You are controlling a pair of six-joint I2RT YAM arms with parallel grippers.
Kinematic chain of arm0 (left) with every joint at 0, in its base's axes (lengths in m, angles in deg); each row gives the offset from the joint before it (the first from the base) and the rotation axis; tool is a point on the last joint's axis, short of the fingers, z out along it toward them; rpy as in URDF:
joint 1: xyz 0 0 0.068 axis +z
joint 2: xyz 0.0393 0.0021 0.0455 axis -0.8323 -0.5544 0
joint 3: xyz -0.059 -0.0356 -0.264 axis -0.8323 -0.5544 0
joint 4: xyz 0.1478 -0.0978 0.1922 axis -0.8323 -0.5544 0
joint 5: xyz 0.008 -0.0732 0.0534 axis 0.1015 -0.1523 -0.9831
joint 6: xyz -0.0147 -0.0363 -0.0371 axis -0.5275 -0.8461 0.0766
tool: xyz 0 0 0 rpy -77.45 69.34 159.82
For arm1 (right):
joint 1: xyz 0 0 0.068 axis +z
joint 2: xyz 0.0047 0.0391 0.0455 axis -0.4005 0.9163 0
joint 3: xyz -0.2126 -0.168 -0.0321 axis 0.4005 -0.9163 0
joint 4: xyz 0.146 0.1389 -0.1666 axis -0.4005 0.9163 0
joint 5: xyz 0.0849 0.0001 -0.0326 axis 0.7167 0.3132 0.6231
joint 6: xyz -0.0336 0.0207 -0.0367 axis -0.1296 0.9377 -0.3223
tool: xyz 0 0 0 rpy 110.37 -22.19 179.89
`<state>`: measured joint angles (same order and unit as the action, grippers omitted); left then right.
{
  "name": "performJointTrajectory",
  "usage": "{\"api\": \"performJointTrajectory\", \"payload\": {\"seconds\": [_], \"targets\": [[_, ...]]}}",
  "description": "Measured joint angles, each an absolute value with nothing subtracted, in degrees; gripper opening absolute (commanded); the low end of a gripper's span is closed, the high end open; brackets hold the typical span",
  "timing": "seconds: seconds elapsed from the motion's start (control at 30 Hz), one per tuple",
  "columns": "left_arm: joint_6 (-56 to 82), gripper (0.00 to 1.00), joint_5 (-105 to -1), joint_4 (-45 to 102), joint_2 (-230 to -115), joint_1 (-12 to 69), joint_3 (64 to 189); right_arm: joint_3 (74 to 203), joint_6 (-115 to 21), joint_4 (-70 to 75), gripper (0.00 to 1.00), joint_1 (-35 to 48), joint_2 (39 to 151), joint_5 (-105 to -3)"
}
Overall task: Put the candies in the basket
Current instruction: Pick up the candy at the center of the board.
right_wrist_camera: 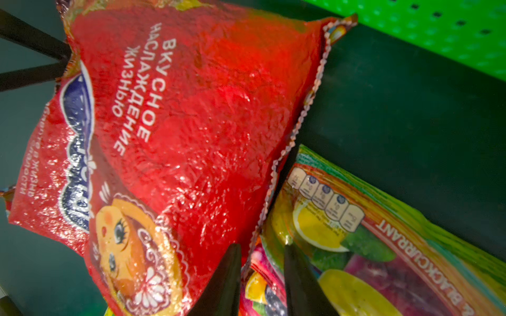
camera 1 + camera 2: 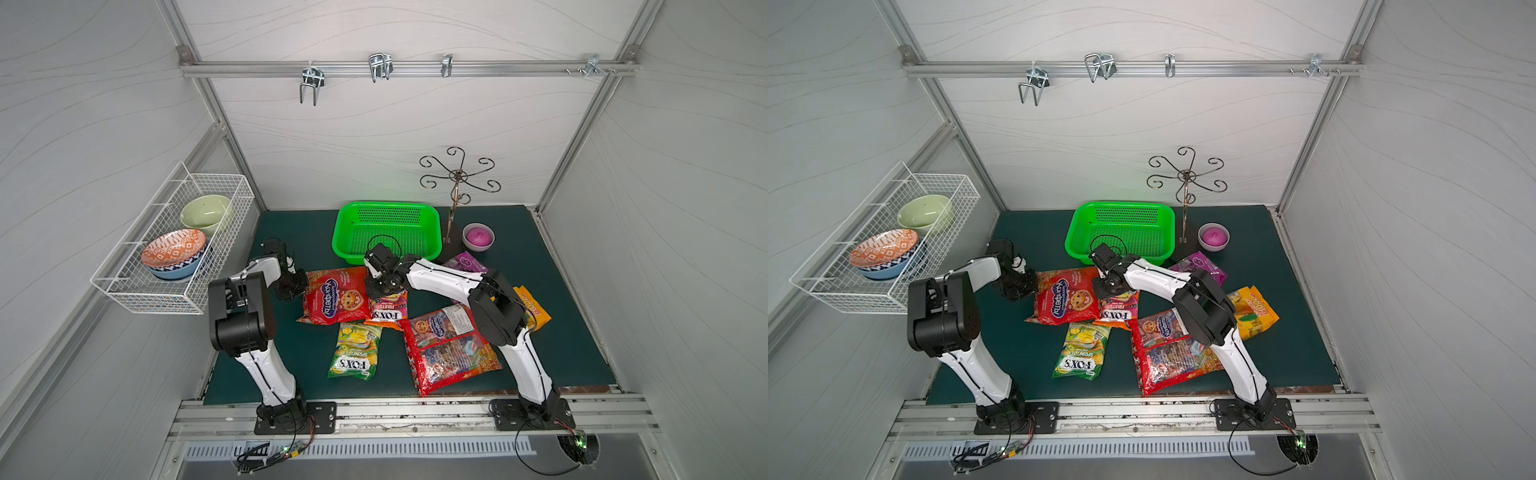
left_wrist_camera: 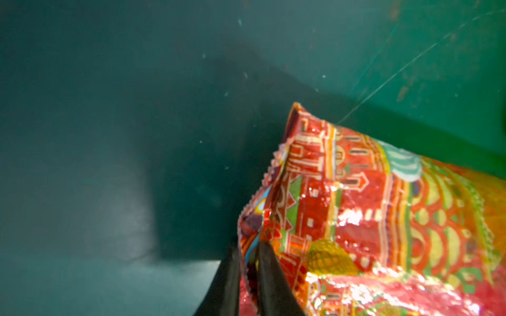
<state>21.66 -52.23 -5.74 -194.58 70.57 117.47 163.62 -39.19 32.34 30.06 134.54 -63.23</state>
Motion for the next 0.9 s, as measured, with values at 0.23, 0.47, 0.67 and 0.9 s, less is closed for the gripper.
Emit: {"api": "performJointTrajectory", "payload": {"seconds": [0.23, 0.47, 0.67, 0.9], "targets": [[22.2, 0.0, -50.1, -6.3, -195.3, 71.0, 118.3, 163.0, -38.3, 31.4, 0.41, 29.9, 134.4, -61.3], [23.1, 0.0, -49.8, -6.4, -194.6, 71.0, 118.1, 158.6, -32.0, 26.4, 0.37, 27.0, 133.5, -52.2], [23.9, 0.0, -48.5, -7.1, -193.5, 70.9, 117.8, 156.8, -27.0, 22.9, 0.3, 24.4, 133.5, -46.1], [24.3, 0.0, -48.4, -7.2, -193.5, 70.9, 117.8, 156.7, -24.7, 21.7, 0.28, 23.6, 133.5, -43.9]]}}
